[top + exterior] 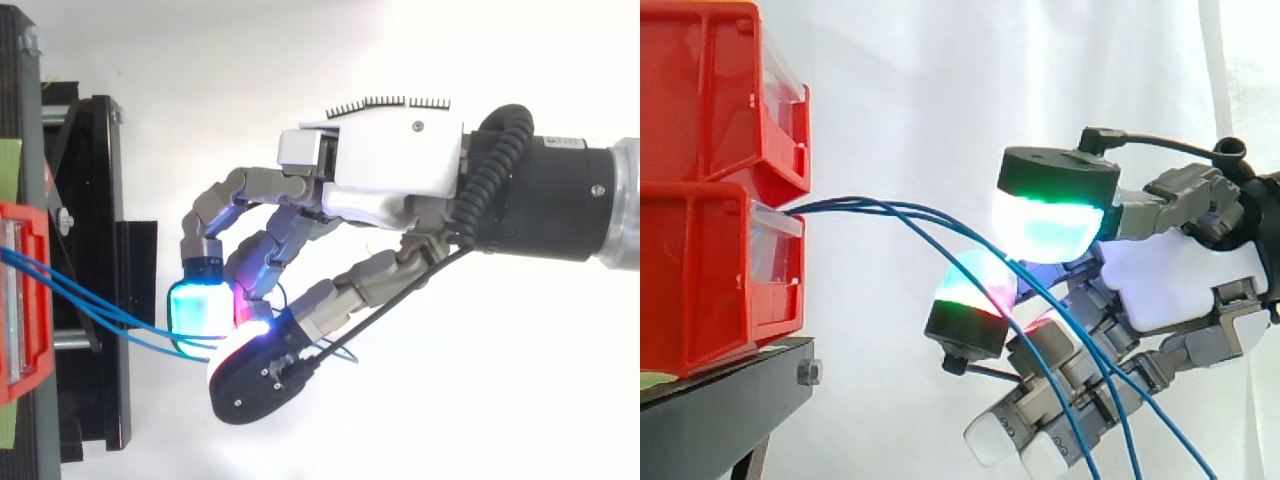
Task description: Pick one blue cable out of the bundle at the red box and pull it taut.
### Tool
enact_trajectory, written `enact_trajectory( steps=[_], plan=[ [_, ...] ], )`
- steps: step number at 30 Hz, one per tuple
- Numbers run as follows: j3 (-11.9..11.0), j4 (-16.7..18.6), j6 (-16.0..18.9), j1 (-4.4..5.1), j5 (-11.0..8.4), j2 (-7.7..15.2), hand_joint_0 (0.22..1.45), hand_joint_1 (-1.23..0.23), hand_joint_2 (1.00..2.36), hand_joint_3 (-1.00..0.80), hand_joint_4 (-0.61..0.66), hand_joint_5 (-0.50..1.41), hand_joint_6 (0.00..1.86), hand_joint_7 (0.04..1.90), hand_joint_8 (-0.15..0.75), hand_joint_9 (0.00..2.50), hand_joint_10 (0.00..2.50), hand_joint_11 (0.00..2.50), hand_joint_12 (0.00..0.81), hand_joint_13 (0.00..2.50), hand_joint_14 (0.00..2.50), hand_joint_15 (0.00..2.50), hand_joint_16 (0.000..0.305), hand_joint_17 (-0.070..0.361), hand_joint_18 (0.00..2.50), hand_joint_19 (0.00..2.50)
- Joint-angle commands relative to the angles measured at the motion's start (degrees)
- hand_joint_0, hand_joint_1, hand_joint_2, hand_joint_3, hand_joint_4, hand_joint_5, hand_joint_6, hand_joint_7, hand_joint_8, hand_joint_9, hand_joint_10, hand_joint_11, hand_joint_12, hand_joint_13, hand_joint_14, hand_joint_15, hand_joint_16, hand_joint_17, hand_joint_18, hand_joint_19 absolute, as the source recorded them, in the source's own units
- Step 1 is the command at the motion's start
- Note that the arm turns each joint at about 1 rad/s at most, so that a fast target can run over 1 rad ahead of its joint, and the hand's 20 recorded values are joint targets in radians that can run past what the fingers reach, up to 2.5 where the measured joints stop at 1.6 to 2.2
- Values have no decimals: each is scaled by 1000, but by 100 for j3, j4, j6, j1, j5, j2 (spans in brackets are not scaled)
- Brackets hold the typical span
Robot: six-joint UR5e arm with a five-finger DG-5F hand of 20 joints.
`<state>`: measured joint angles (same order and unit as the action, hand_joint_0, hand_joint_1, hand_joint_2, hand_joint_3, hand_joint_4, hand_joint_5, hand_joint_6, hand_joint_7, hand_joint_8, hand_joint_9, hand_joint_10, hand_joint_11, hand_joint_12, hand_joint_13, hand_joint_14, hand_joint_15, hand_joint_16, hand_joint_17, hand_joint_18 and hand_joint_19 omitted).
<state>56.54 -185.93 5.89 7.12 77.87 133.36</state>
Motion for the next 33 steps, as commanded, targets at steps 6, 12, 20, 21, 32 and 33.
enact_trajectory(
  steps=[6, 12, 20, 21, 32, 33],
  plan=[
    [-2, 4, 0, 9, -8, -3, 654, -852, 1017, -246, 88, -190, 897, 1049, 352, 1026, 12, 1206, 361, 679, 13, 358, 52, 117, 605, 343],
    [-2, 4, 0, 17, -17, -3, 719, -943, 1014, -323, 108, -198, 902, 982, 338, 990, 12, 1197, 361, 676, 13, 347, 52, 117, 611, 309],
    [-2, -14, 9, 17, -17, -3, 704, -988, 1000, -500, 137, -196, 896, 955, 339, 980, 13, 1188, 357, 672, 13, 348, 52, 116, 619, 295],
    [-2, -14, 9, 17, -17, -3, 687, -983, 1000, -500, 138, -195, 897, 946, 339, 980, 13, 1188, 356, 671, 13, 345, 52, 116, 617, 311],
    [-2, 4, 9, 17, -17, 5, 610, -741, 1004, -448, 140, -165, 871, 1033, 352, 1038, 14, 1191, 362, 682, 14, 368, 51, 115, 605, 377],
    [-2, 4, 9, 17, -17, -3, 621, -751, 1008, -394, 129, -164, 874, 1055, 352, 1038, 13, 1196, 360, 684, 14, 376, 51, 115, 605, 380]
  ],
)
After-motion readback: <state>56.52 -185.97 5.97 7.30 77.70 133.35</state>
